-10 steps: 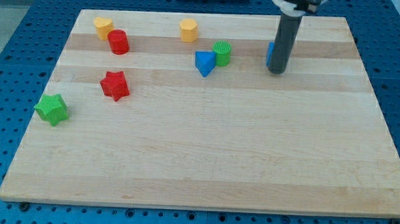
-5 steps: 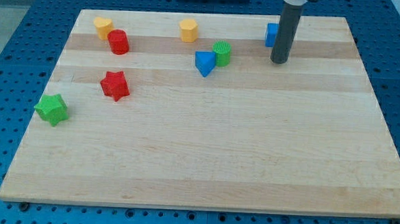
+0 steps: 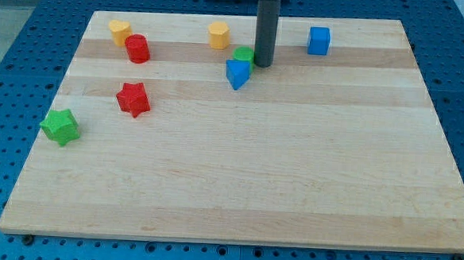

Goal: Move green circle and red circle in a diagonal line with yellow hexagon

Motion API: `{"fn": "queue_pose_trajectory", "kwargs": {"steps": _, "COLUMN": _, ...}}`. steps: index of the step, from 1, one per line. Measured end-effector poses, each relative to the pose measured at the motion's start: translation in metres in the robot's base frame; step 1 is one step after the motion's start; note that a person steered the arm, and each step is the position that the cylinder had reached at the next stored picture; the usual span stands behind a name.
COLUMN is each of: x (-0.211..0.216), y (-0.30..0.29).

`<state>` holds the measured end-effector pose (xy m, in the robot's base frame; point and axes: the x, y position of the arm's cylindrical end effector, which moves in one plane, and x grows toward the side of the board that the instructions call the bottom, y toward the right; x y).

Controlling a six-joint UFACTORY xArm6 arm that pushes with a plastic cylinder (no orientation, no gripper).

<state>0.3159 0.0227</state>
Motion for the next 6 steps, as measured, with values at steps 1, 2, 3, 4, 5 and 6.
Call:
{"fn": "queue_pose_trajectory", "kwargs": {"steps": 1, "x": 0.0, "y": -0.007}}
{"fn": "queue_pose_trajectory", "kwargs": {"steps": 2, "x": 0.0, "y": -0.014}}
{"fn": "queue_pose_trajectory", "kwargs": {"steps": 3, "x": 0.0, "y": -0.023}}
{"fn": "queue_pose_trajectory", "kwargs": {"steps": 4, "x": 0.0, "y": -0.051}}
{"fn": "queue_pose_trajectory", "kwargs": {"steps": 5, "x": 0.0, "y": -0.086}}
{"fn": "queue_pose_trajectory", "kwargs": {"steps": 6, "x": -0.003, "y": -0.101}}
